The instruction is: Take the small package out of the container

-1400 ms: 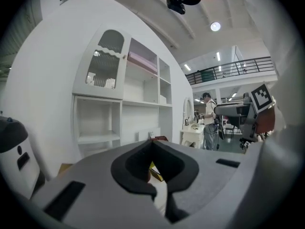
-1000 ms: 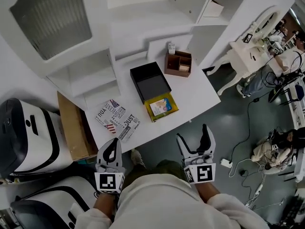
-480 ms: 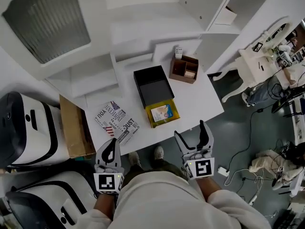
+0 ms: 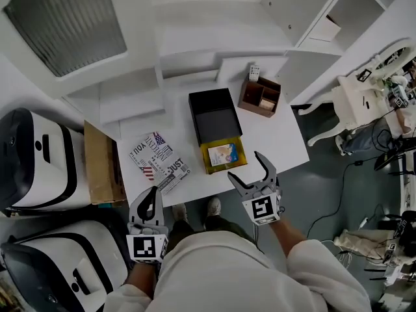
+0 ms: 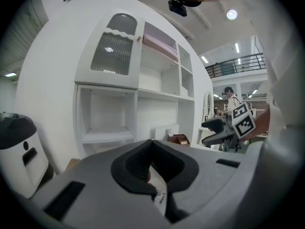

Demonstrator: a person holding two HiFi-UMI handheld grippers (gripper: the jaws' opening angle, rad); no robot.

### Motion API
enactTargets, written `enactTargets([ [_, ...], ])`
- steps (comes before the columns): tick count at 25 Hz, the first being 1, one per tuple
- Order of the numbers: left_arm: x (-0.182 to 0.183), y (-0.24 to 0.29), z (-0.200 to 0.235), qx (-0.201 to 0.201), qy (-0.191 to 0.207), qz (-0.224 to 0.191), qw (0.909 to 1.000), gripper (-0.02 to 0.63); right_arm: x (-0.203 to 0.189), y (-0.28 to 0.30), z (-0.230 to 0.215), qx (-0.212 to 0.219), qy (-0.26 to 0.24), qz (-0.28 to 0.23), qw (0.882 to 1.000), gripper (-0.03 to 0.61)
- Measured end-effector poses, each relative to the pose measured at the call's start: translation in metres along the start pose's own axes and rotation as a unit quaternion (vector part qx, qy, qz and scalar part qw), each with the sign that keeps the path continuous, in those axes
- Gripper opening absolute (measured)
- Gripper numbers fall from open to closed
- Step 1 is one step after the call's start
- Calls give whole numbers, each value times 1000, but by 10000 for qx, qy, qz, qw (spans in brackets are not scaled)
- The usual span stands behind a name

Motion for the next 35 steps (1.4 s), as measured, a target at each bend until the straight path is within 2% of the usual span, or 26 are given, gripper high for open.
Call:
enactTargets([
  [5, -7, -5, 3, 234, -65, 113, 9996, 8, -41, 38, 8, 606, -620, 511, 9949, 420],
  [11, -14, -10, 9, 495, -127, 218, 9985, 8, -76, 77, 14, 1314, -1167, 996, 9794, 420],
  [16, -22, -17, 14, 722, -202, 330, 9966, 8, -103, 104, 25, 1972, -1575, 1402, 9574, 420],
  [21, -28, -20, 18, 911, -257, 408, 9947, 8, -132, 129, 35, 2532, -1907, 1844, 9303, 420],
  [29, -36, -26, 23, 1186, -317, 580, 9907, 8, -166, 158, 47, 3129, -2271, 2295, 8932, 419],
  [35, -43, -31, 27, 1386, -376, 704, 9871, 8, -183, 175, 49, 3397, -2386, 2531, 8739, 417],
])
Point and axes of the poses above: the fingertips, and each gripper's own axes: y forward along the fingers, z to its left, x out of its top, the point moved 6 cm from there along -y, backward along the fingers, and after that the axes turned 1 degree about x, right-handed, at the moved point
